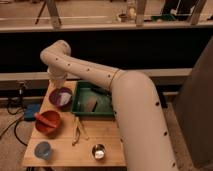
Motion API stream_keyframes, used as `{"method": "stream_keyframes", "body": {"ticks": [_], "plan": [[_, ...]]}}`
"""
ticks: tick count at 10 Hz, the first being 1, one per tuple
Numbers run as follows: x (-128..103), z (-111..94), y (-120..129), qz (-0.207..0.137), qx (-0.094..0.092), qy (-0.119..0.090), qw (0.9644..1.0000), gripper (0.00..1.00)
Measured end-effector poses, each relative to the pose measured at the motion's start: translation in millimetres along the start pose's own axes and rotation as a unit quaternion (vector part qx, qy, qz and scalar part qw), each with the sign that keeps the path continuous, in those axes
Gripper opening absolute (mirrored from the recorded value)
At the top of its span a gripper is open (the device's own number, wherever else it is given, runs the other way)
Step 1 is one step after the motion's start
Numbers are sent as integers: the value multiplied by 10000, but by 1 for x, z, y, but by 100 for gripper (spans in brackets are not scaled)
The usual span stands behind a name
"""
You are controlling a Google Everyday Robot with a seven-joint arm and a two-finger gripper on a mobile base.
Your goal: Place towel in tray
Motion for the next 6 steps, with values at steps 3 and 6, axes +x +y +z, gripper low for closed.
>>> {"method": "stream_keyframes", "body": {"ticks": [3, 6], "plan": [[34, 24, 17, 229, -259, 103, 9993, 23], [39, 47, 22, 285, -480, 112, 9984, 55]]}}
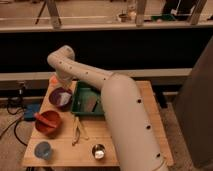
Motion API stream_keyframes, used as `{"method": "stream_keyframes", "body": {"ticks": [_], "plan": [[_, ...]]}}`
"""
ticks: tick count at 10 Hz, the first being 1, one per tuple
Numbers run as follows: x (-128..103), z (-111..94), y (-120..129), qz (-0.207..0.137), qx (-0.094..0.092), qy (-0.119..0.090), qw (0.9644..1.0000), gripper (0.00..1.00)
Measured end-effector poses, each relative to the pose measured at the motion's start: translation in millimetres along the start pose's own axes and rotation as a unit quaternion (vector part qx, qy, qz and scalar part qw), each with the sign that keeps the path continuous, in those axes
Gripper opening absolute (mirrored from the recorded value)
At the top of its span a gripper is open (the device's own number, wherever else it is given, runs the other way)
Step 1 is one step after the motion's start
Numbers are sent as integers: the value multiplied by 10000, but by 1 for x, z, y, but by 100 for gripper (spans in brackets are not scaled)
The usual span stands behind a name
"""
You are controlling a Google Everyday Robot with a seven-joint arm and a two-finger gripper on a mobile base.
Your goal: Place towel in tray
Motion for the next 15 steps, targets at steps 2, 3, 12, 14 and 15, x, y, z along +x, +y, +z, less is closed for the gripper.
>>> {"method": "stream_keyframes", "body": {"ticks": [2, 3, 12, 14, 15], "plan": [[-4, 4, -1, 11, -47, -69, 10000, 74], [-9, 6, -3, 3, -49, -108, 9999, 79], [-35, 22, -15, 39, -23, -415, 9991, 80], [-35, 23, -15, 70, -5, -448, 9990, 80], [-35, 23, -14, 75, -7, -447, 9990, 80]]}}
